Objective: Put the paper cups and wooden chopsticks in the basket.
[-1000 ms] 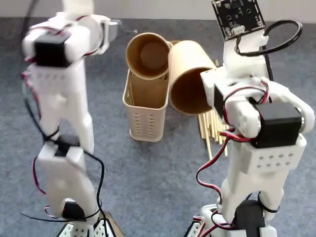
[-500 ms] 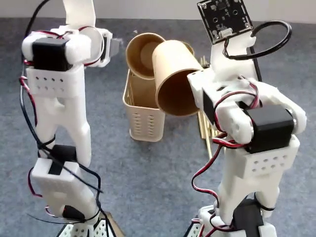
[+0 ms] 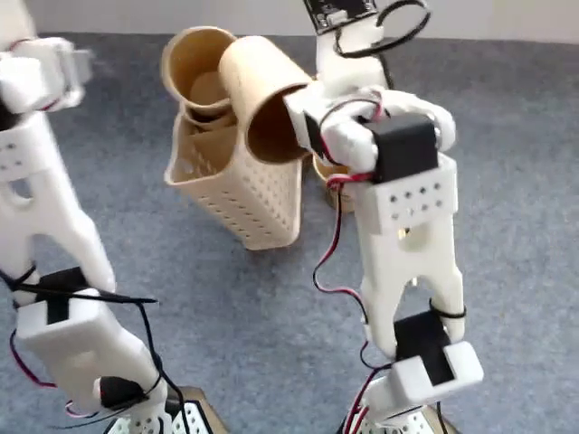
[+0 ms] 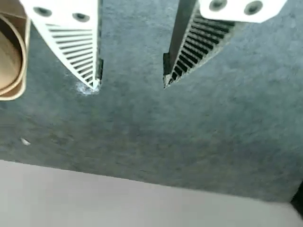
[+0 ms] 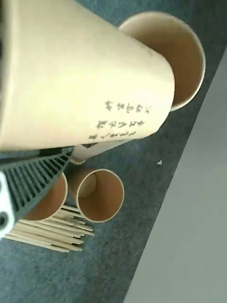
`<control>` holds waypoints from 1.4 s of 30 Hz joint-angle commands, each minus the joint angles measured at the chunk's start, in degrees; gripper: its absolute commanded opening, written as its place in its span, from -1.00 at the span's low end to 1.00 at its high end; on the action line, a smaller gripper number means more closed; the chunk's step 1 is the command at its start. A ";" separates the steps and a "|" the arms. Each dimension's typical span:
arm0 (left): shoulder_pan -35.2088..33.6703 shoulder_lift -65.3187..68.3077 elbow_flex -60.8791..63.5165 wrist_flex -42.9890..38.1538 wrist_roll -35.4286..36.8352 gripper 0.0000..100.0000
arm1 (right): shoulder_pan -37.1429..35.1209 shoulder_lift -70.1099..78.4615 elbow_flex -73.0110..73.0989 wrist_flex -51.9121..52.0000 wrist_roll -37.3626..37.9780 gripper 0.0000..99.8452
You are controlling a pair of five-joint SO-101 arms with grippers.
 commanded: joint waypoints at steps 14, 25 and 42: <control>-5.49 1.98 4.26 -0.35 -1.76 -0.54 | 10.95 -3.74 -6.81 11.30 -0.18 -0.99; 2.15 16.31 15.16 6.15 -4.84 -0.54 | 8.13 -11.65 17.80 11.38 -0.18 -0.99; 0.75 25.54 20.79 6.24 -7.03 -0.54 | 9.45 -16.92 23.08 11.30 2.20 -0.99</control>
